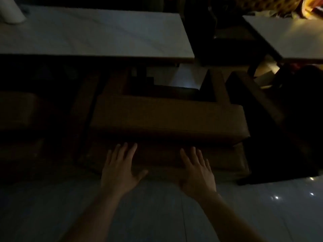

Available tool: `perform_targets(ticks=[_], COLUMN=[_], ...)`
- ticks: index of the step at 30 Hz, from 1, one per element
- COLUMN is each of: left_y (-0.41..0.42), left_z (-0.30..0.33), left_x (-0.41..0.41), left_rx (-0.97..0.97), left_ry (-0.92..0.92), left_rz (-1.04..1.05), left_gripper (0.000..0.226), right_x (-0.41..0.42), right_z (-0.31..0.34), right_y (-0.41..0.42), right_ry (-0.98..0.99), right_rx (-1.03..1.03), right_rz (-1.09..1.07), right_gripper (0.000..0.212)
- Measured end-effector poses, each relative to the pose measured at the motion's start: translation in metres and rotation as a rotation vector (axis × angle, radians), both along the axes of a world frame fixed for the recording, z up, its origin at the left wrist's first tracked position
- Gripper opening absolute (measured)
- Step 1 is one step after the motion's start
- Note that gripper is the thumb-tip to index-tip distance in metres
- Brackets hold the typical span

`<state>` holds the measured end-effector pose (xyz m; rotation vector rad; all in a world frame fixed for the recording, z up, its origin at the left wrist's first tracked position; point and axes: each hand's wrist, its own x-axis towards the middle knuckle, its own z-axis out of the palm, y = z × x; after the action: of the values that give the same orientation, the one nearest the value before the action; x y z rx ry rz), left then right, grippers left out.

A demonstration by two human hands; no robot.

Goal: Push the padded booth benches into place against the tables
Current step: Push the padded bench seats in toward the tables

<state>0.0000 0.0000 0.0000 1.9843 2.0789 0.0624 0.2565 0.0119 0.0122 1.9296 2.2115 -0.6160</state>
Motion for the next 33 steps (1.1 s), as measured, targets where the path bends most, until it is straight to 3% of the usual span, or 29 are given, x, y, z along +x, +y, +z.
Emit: perform_targets(ticks=[6,13,18,33], left_y=[0.024,0.027,0.033,0.028], left_z=[-0.039,-0.071,-0.066,-0.066], left_x=[0.006,0.023,0.033,0.050], left_rx=[0.069,0.137,0.177,0.142], left_ry=[0.039,0.033,0.053,0.035], left_rz=[-0.077,-0.054,0.024,0.136], left_gripper=[0.102,0.095,0.083,0.082], right_x=[0.012,0.016,0.020,0.038], right_z=[-0.039,-0.065,-0.072,-0.064], right_y=[0.022,0.027,0.030,0.034], right_ry=[-0.133,-0.144,-0.091,0.029], right_rx=[0.100,0.164,0.197,0.117], right_rz=[0.011,-0.011,-0.014,0.005], right_gripper=[0.100,0.088,0.083,0.075])
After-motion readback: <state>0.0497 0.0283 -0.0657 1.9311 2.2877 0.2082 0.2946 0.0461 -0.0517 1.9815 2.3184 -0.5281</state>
